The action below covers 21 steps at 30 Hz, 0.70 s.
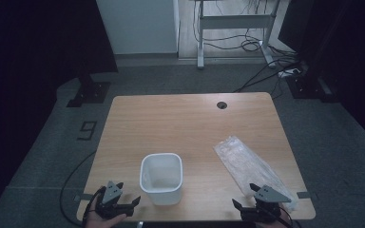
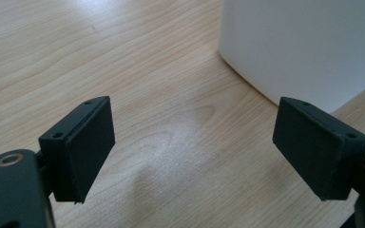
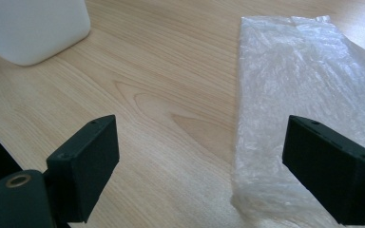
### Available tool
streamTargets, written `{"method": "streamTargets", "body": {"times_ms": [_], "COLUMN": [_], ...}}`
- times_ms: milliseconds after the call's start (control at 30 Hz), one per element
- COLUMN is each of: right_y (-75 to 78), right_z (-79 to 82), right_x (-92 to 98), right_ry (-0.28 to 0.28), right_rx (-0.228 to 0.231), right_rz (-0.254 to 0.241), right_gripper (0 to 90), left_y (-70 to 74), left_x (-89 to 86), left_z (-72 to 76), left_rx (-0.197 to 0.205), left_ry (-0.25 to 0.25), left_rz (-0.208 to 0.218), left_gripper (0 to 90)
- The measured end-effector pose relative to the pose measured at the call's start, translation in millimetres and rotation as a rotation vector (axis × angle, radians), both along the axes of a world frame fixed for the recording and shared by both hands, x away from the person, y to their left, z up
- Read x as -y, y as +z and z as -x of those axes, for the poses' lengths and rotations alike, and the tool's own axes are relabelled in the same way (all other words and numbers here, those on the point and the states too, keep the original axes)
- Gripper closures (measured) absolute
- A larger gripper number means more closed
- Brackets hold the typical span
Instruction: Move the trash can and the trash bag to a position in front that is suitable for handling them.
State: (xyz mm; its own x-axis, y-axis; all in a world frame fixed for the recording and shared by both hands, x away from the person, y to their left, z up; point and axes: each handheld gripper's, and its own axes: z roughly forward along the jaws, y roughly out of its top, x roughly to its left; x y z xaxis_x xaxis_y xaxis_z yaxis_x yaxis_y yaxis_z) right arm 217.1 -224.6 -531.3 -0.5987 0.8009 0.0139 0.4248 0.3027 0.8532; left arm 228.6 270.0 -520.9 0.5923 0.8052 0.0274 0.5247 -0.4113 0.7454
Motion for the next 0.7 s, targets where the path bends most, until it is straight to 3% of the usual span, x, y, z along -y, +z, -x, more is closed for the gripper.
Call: {"method": "streamTargets", "body": {"times_ms": [133,200,300,333,400,533,700], "right_y": [-0.2,1.0,2.9,3.0,2.6,1.8,1.6], "right_z": [0.2,2.0,2.5,2.2,1.4,1.0,0.8], "right_x": [2.9,4.4,5.7,6.0,6.4,6.1,5.8], "right_ry": [-0.012,-0.019,-0.024,-0.025,-0.026,-0.021,-0.022], "right_rx": [0.002,0.012,0.02,0.019,0.017,0.017,0.016], "right_rz": [0.003,-0.001,-0.012,-0.016,-0.019,-0.011,-0.01], "right_gripper": [12.6,12.9,13.1,13.2,13.3,13.4,13.5], "left_y": [4.1,8.2,13.7,13.7,18.3,19.7,20.4], "left_x": [3.8,7.0,18.5,18.5,33.0,46.9,64.1], "left_z": [7.5,13.7,21.1,21.1,23.2,18.7,1.4], "left_rx": [0.022,0.038,0.07,0.07,0.099,0.113,0.12], "left_ry": [-0.043,-0.076,-0.148,-0.148,-0.196,-0.208,-0.226], "left_rz": [-0.008,0.017,0.024,0.024,0.043,0.037,0.033], "left_gripper": [12.4,11.7,9.8,9.5,9.4,9.1,9.6]}}
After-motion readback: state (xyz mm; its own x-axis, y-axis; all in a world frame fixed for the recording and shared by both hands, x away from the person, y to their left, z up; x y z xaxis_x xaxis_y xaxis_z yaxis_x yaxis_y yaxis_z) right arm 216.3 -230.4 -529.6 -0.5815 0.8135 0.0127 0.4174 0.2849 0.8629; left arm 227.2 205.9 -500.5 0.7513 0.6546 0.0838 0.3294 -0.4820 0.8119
